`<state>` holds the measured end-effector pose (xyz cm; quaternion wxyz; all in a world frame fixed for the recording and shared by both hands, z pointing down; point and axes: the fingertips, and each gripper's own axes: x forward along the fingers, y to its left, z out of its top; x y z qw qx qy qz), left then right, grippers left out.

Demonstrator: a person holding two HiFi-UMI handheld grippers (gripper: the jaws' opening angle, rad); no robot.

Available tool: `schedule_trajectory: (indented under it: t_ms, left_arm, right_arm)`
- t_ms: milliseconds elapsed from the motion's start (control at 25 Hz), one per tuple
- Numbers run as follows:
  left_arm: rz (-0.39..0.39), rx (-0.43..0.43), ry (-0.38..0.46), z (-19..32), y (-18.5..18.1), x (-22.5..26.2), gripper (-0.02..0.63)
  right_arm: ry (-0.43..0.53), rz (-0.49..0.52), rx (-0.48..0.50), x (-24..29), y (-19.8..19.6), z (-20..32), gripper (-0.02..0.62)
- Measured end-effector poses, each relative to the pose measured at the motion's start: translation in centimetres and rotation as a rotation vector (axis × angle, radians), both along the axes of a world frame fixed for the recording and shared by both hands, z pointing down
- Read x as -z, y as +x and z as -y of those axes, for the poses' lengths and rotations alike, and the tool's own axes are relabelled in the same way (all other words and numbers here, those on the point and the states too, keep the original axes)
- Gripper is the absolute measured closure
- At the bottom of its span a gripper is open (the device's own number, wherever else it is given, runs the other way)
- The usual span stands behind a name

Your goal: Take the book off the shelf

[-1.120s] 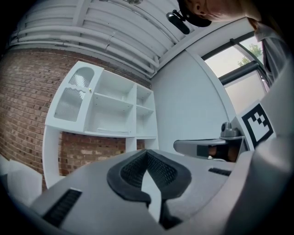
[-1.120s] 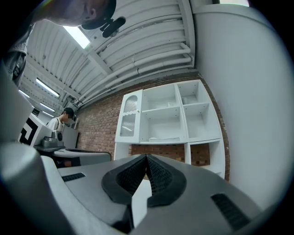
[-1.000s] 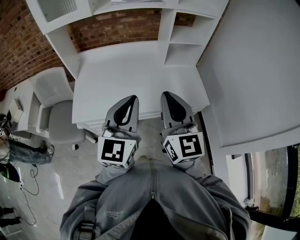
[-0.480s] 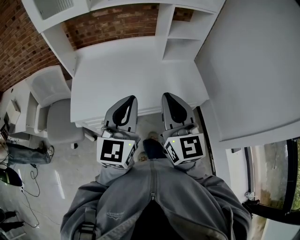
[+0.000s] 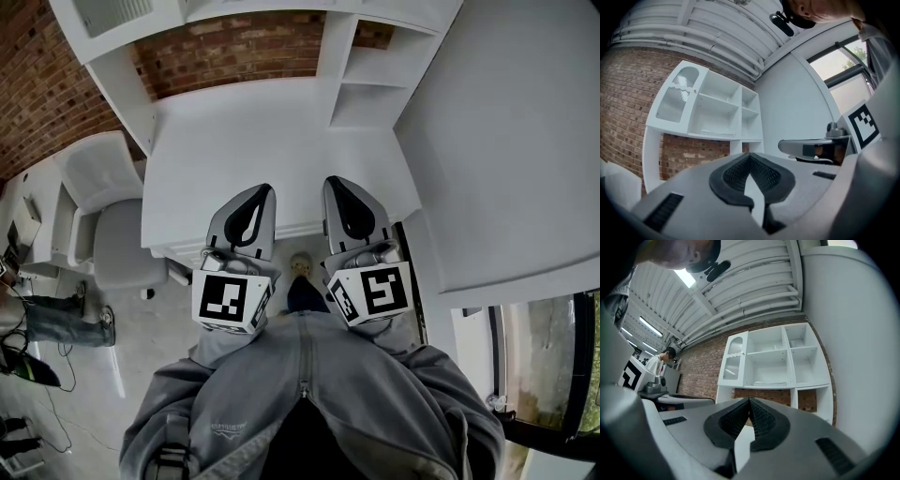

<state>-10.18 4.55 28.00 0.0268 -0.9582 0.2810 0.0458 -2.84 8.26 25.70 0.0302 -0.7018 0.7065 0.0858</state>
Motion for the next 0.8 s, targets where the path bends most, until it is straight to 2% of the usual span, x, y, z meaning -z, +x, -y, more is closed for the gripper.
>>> schedule_trajectory:
  t_ms: [360, 800]
  left_arm:
    - [0.013, 0.025, -0.002, 4.2, 2.6, -0.2, 0.600]
    - [0.026, 0.071, 0.005, 12.1, 7.3, -0.1, 0.600]
  right_arm:
    - [-0.004, 0.003, 0.026, -0.1, 3.0, 4.8, 0.569]
    - [-0.003, 0.019, 0.079, -0.6, 7.7, 13.4, 0.569]
